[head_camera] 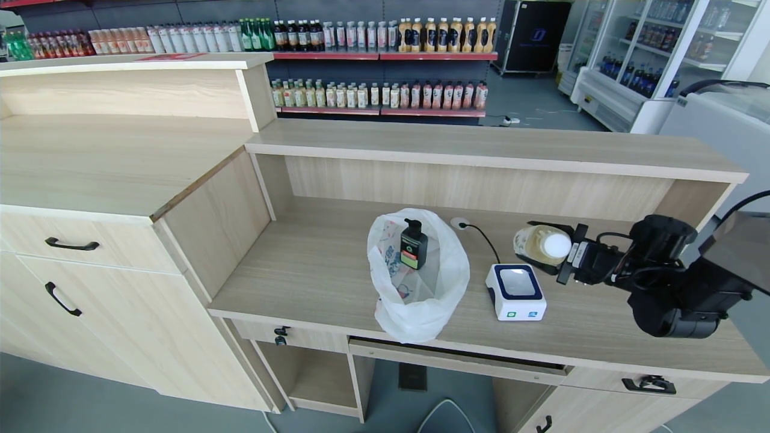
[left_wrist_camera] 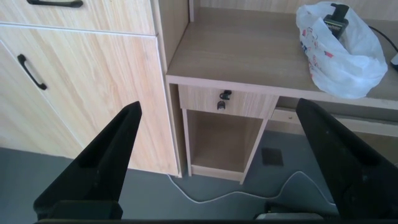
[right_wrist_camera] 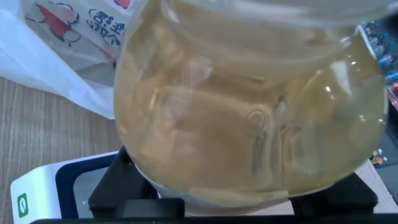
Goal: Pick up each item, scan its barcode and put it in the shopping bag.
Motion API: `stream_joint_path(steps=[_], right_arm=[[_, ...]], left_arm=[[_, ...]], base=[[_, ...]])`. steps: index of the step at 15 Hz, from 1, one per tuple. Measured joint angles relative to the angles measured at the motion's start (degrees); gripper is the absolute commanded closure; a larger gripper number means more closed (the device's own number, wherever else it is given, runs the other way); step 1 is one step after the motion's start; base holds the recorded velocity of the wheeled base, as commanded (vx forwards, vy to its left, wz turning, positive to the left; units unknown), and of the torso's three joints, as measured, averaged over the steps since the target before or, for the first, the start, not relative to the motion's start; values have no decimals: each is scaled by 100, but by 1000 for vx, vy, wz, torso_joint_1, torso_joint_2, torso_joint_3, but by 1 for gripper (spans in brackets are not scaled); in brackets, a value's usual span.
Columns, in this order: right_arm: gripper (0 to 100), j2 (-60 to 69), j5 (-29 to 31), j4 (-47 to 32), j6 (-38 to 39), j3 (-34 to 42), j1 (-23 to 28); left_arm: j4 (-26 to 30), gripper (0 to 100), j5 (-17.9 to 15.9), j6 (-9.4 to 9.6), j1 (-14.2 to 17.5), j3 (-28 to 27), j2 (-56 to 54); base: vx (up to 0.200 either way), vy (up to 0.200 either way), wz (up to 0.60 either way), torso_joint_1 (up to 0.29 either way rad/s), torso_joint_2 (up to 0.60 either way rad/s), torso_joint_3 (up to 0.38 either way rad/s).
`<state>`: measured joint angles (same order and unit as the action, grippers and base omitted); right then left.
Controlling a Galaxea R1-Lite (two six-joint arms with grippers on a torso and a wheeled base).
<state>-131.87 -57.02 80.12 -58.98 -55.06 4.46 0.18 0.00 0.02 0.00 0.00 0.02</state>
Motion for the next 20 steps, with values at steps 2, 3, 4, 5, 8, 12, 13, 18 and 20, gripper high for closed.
stream_joint_path(steps=[2,3,4,5,8,12,13,18,20], right_arm=[[100,-149,4,98,-20,-69,-6],[100,-201,4,119,-30,-80,-6],[100,-240,6,119,-77,-80,-6],[100,-267,9,117,-149,-80,0],[100,-330,17,57,-277,-55,44],[100,-389,17,57,-285,-48,52],[100,-402,17,57,-294,-41,52],[100,-485,17,84,-315,-44,77],[100,-529,17,87,-316,-63,85]], left_arm=[[-2,0,0,-2,0,0,0],[0,0,0,-2,0,0,0],[0,0,0,-2,0,0,0],[-2,0,0,-2,0,0,0],[-2,0,0,0,0,0,0],[-2,0,0,-2,0,0,0],[-2,0,0,-2,0,0,0],[-5,0,0,0,0,0,0],[-2,0,0,0,0,0,0]], base=[[0,0,0,0,0,0],[0,0,0,0,0,0],[0,0,0,0,0,0],[0,0,0,0,0,0],[0,0,0,0,0,0],[0,0,0,0,0,0],[0,0,0,0,0,0],[0,0,0,0,0,0],[0,0,0,0,0,0]])
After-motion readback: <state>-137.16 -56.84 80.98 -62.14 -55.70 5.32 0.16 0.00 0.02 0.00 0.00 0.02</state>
